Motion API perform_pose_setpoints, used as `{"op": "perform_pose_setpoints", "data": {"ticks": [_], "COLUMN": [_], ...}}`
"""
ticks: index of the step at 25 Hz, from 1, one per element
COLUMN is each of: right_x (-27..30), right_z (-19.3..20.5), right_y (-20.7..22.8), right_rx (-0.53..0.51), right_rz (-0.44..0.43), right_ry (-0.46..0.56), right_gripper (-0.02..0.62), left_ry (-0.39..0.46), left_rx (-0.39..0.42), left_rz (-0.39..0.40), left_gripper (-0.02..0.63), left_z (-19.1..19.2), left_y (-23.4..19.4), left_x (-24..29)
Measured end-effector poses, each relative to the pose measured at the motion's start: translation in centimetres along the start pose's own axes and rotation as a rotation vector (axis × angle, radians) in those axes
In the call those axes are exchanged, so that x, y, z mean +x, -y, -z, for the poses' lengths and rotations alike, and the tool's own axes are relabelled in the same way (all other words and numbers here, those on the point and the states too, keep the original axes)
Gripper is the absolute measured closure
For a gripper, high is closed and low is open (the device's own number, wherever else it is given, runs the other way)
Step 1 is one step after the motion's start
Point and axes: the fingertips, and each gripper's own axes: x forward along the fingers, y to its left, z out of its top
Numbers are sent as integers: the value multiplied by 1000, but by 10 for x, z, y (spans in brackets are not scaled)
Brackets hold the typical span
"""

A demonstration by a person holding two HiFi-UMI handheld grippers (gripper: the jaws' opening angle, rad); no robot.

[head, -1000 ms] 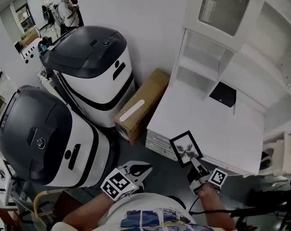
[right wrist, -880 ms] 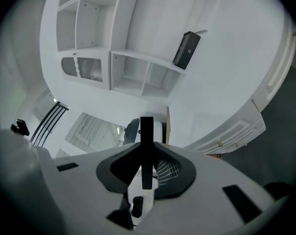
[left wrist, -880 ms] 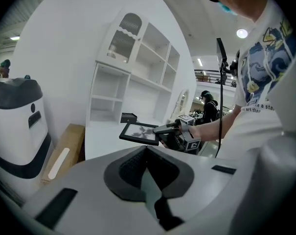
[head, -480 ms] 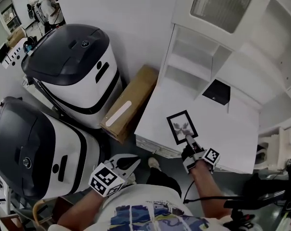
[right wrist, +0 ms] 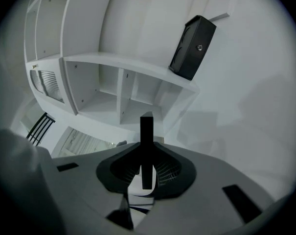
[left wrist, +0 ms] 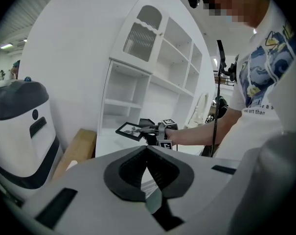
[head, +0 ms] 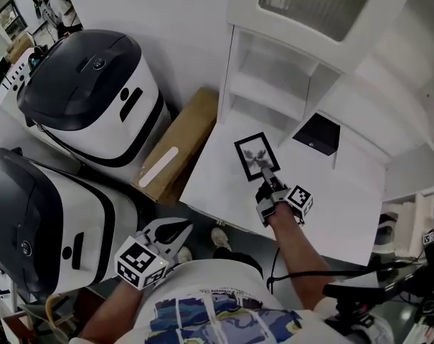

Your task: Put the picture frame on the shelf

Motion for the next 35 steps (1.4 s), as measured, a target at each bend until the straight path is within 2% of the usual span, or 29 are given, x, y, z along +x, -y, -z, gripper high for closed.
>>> {"op": "perform_pose_setpoints", "data": {"ticks": [9, 21, 27, 35], "right_x": [68, 145, 167, 186], "right_z": [-28, -51, -64, -79], "right_y": [11, 29, 44, 56], "right_rx": [77, 116, 110, 75], "right_rz": [-30, 4, 43, 86], "right_ry": [54, 112, 135, 152], "right_gripper": [508, 508, 508, 508], "left_ry": [10, 4, 1, -12], "left_rx": [-46, -129, -164, -183], "left_rz": [-105, -266, -308, -326], "left_gripper": [594, 594, 594, 594], "left_z": [-11, 2, 8, 14], "left_y": [-21, -47, -55, -62], "left_x": [2, -26, -33, -34]}}
